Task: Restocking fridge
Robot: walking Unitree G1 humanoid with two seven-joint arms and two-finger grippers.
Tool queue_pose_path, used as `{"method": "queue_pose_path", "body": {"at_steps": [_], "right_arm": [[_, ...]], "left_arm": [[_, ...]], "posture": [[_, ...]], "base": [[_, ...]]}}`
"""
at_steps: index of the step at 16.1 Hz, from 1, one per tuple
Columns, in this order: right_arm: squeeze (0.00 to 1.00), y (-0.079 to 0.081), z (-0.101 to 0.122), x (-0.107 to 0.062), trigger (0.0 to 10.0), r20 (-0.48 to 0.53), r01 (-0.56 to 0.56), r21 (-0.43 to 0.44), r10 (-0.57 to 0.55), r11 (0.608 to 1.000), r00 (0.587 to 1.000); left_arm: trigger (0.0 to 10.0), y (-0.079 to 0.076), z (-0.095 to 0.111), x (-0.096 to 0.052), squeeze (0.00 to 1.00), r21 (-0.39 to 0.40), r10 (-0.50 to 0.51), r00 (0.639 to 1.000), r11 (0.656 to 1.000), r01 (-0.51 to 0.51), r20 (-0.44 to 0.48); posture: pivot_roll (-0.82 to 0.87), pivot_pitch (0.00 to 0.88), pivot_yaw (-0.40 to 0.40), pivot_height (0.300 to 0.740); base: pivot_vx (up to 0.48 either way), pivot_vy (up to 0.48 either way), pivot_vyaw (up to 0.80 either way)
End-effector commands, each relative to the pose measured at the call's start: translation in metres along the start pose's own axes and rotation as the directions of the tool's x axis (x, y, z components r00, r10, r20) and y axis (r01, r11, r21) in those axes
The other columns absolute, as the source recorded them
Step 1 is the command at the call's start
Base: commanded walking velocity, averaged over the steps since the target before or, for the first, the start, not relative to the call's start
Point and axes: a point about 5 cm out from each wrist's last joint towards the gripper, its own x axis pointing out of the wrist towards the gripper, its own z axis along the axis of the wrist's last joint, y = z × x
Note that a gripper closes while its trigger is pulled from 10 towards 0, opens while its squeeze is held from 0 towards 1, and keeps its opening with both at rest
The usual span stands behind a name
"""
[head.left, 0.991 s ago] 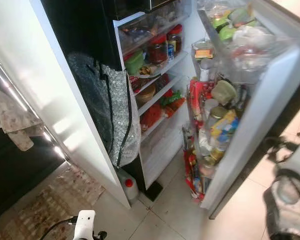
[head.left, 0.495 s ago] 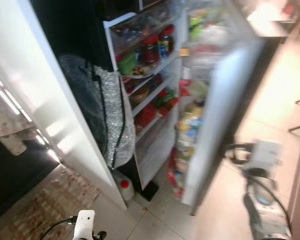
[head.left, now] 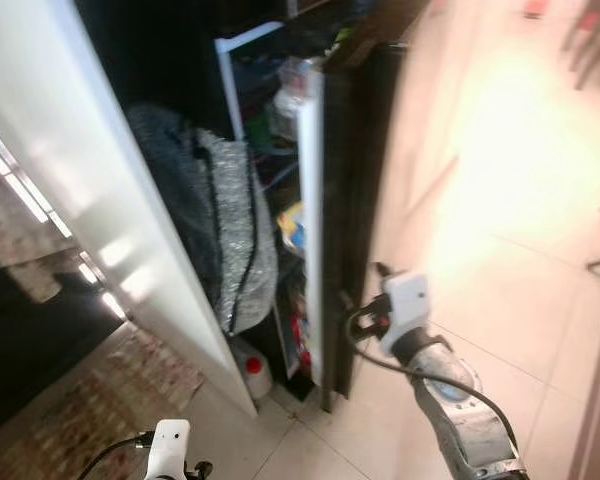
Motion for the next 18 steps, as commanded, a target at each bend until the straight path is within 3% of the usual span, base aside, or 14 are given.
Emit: {"method": "queue_pose_path", "body": {"at_steps": [1,3,8,18], "right_arm": [[0.00,0.008,0.001,-0.002,10.0,0.000,-0.063,0.001,0.063,0.998,0.998],[0.00,0.007,-0.001,-0.003,10.0,-0.010,-0.066,0.000,0.066,0.998,0.998],[0.00,-0.018,-0.007,-0.008,10.0,-0.029,0.064,0.020,-0.063,0.998,0.998],[0.00,-0.046,-0.024,-0.017,10.0,-0.094,0.117,0.066,-0.111,0.991,0.989]], "left_arm": [[10.0,0.004,-0.002,-0.001,0.00,0.014,0.010,1.000,1.000,-0.010,-0.011],[10.0,0.004,-0.002,-0.001,0.00,0.014,0.009,1.000,1.000,-0.009,-0.009],[10.0,0.004,-0.003,-0.001,0.00,0.019,0.007,1.000,1.000,-0.006,-0.011],[10.0,0.003,-0.002,0.000,0.00,0.023,0.006,1.000,1.000,-0.005,-0.013]], "posture": [[-0.21,0.000,0.095,0.740],[-0.21,0.000,0.093,0.740],[-0.21,0.000,0.089,0.740],[-0.21,0.000,0.084,0.740]], "base": [[0.000,0.000,0.00],[0.000,0.000,0.00],[0.000,0.000,0.00],[0.000,0.000,0.00]]}}
